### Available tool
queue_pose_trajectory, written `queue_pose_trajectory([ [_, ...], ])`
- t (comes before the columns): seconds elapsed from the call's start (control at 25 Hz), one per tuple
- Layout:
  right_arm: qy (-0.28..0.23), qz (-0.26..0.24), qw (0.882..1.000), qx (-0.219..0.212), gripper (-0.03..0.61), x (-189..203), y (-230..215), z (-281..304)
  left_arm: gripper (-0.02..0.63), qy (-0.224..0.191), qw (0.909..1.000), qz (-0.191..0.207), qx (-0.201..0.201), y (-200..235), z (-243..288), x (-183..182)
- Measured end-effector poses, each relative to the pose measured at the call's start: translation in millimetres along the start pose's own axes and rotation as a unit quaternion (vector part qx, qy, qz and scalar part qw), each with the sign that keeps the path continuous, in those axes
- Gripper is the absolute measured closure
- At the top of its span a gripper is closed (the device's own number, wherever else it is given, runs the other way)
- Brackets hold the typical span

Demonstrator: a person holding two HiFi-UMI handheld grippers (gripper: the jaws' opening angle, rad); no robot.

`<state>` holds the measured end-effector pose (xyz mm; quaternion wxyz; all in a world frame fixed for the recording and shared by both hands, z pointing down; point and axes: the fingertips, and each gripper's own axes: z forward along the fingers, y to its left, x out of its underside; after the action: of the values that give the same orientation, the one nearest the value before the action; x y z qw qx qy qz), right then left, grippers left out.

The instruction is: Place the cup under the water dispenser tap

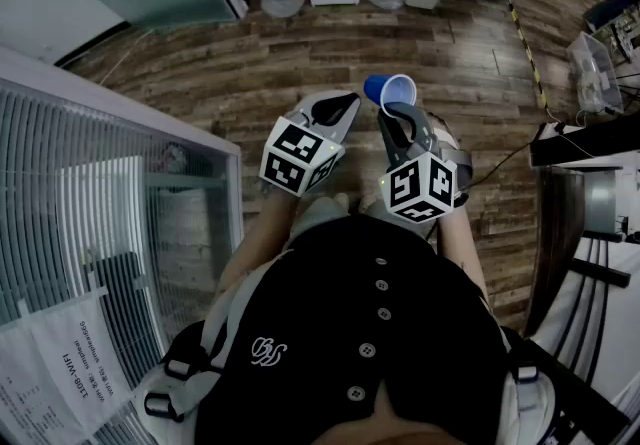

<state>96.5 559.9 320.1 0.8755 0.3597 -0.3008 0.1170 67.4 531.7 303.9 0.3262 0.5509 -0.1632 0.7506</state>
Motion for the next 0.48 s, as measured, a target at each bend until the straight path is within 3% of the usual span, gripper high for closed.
queue_pose_trajectory([
  [0.28,0.005,-0.01,1.0,0.0,0.56,9.1,-0.6,-0.6,0.614,-0.009,0.9994,-0.034,-0.001,-4.8,5.2,10.2],
  [0.48,0.008,-0.009,1.0,0.0,0.56,10.8,1.3,0.9,0.614,-0.01,0.9995,-0.029,0.002,-4.9,3.7,9.7],
])
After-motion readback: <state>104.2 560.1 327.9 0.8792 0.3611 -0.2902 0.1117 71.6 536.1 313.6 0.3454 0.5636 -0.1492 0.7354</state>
